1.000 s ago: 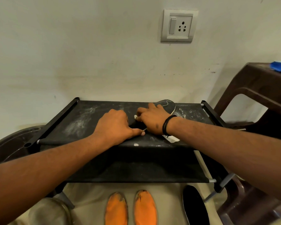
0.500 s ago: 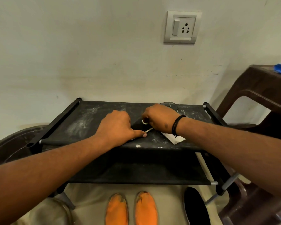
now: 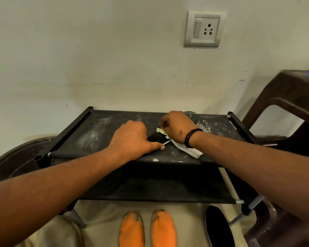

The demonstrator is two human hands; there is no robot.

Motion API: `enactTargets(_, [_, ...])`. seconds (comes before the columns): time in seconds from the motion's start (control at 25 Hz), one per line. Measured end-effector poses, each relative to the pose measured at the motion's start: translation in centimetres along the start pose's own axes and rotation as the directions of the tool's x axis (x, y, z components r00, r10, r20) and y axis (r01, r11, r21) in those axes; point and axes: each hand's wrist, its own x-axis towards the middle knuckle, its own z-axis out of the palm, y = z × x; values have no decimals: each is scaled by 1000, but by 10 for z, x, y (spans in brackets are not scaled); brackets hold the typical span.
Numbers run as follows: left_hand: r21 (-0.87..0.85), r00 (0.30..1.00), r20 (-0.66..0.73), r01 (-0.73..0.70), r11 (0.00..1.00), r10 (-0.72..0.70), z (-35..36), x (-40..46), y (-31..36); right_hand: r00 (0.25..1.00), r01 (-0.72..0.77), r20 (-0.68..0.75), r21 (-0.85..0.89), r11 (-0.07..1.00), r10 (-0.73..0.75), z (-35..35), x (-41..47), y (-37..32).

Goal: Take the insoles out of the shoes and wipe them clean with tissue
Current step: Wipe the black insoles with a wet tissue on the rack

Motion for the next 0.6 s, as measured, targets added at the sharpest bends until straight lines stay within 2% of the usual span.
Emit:
enactTargets(0.2, [-15,1000,-14,2,1000,-2,2,0,-2,993,87,77,-35,996,-85,7,-12,-12])
enactTargets(0.36, [-1,1000,-18,5,1000,-5,0,-1,-1,988,143,82,-172,975,-130,2,-12,-18])
enactTargets(0.48, [12,1000,-10,-1,1000,1,0,-1,0,999,24,-33,-108,994,-28,4,-5,-15])
enactTargets(0.6, [-15,1000,-18,-1,1000,1,0,-2,-1,994,105,42,-38,994,-103,16,-14,-20])
